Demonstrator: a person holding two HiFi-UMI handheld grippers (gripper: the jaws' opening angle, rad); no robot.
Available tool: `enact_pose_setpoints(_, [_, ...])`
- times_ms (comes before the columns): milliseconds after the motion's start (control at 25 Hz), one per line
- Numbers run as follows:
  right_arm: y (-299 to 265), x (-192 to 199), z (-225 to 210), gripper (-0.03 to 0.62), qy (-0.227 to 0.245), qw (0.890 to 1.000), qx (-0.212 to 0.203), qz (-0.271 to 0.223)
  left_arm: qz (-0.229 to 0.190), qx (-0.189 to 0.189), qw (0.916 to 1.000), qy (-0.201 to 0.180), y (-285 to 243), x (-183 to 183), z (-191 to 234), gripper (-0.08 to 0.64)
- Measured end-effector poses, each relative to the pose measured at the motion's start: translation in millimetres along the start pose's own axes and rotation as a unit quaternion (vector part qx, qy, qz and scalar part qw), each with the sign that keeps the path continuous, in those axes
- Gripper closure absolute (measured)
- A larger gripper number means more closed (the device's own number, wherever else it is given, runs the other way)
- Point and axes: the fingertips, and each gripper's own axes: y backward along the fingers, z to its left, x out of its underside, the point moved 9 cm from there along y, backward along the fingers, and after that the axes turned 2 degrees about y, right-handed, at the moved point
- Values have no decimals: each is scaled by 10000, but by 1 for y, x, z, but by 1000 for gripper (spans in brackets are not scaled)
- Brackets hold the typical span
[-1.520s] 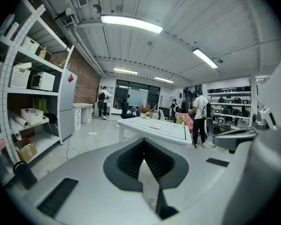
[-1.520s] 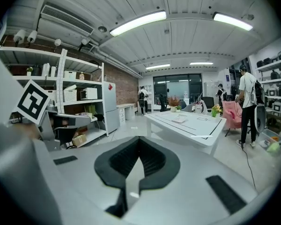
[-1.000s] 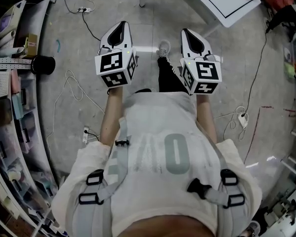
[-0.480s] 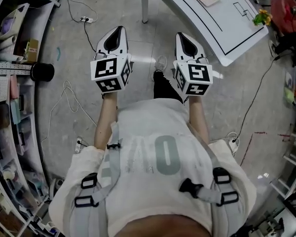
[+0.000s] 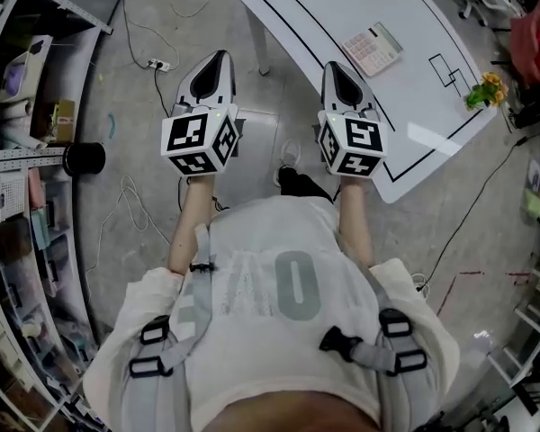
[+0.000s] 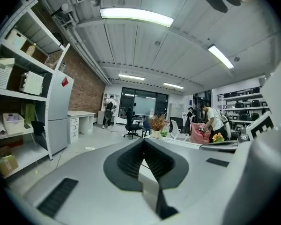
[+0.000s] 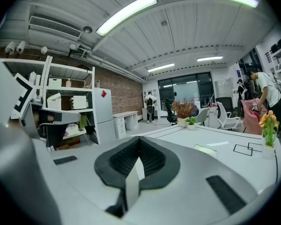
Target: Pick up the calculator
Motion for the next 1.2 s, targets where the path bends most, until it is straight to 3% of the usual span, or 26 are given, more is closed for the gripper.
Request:
enact_pose_setpoints(400, [-85, -15, -79, 588, -280, 9994, 86, 204, 333, 317, 9989, -4, -134, -1, -24, 540])
enact_pose_setpoints(720, [-98, -13, -103, 588, -480, 9979, 261, 355, 510, 483, 9975, 59, -172, 2, -32, 540])
enact_pose_setpoints(1200, [-114, -35, -102, 588, -290, 9966, 690, 337, 512, 933, 9943, -63, -224, -8, -38, 540])
